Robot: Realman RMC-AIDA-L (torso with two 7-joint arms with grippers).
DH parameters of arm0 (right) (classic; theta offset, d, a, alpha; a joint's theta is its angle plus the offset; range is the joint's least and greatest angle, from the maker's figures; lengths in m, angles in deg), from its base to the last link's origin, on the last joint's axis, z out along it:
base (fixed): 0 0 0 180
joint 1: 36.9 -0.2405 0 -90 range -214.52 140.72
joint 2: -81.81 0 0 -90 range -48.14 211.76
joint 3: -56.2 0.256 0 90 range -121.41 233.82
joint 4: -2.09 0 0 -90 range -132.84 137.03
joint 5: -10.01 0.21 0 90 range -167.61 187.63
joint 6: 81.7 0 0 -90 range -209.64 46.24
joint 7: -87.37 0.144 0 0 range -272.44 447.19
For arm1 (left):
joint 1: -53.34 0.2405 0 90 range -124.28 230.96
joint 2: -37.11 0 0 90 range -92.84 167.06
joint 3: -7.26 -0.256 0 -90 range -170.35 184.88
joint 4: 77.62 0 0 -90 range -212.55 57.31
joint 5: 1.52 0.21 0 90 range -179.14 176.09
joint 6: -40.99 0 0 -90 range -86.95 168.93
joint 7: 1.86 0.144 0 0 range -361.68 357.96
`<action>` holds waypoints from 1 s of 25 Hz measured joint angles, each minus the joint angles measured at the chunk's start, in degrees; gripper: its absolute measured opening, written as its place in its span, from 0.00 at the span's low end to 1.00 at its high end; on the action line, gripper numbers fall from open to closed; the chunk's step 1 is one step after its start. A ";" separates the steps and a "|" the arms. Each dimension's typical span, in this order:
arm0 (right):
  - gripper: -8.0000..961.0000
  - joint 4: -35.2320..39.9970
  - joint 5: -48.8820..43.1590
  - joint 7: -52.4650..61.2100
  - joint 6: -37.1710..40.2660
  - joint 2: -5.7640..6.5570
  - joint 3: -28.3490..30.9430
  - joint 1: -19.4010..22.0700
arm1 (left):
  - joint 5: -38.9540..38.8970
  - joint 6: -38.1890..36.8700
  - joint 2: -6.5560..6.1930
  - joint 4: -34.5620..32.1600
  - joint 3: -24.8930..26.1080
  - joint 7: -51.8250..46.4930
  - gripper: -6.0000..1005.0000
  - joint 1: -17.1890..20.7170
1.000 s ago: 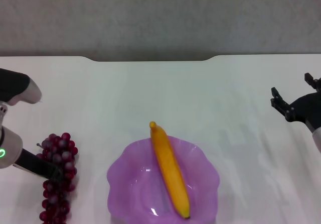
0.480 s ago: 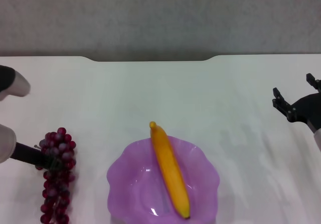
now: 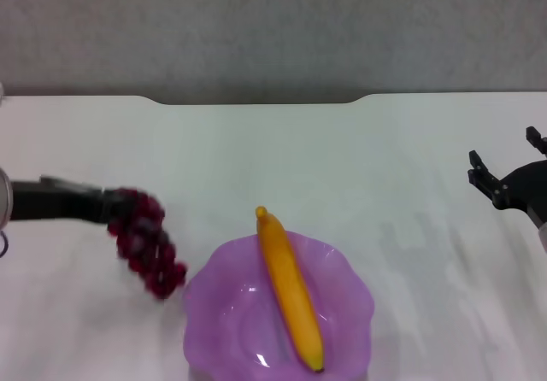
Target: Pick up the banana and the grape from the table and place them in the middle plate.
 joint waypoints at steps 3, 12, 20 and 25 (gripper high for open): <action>0.93 0.00 -0.01 0.00 0.00 0.00 -0.10 0.00 | -6.22 -1.65 -0.02 -2.26 0.29 3.93 0.17 1.85; 0.93 -0.01 -0.01 0.00 -0.26 -0.02 0.06 0.01 | -24.94 -1.13 -0.07 -10.92 1.38 14.88 0.16 6.89; 0.93 0.00 0.03 0.00 -0.40 -0.02 0.20 0.01 | -35.62 3.52 0.02 -11.40 0.18 24.53 0.16 10.83; 0.93 0.00 0.03 0.00 -0.48 -0.02 0.26 0.01 | -41.15 3.63 0.16 -5.62 -4.39 34.07 0.16 12.36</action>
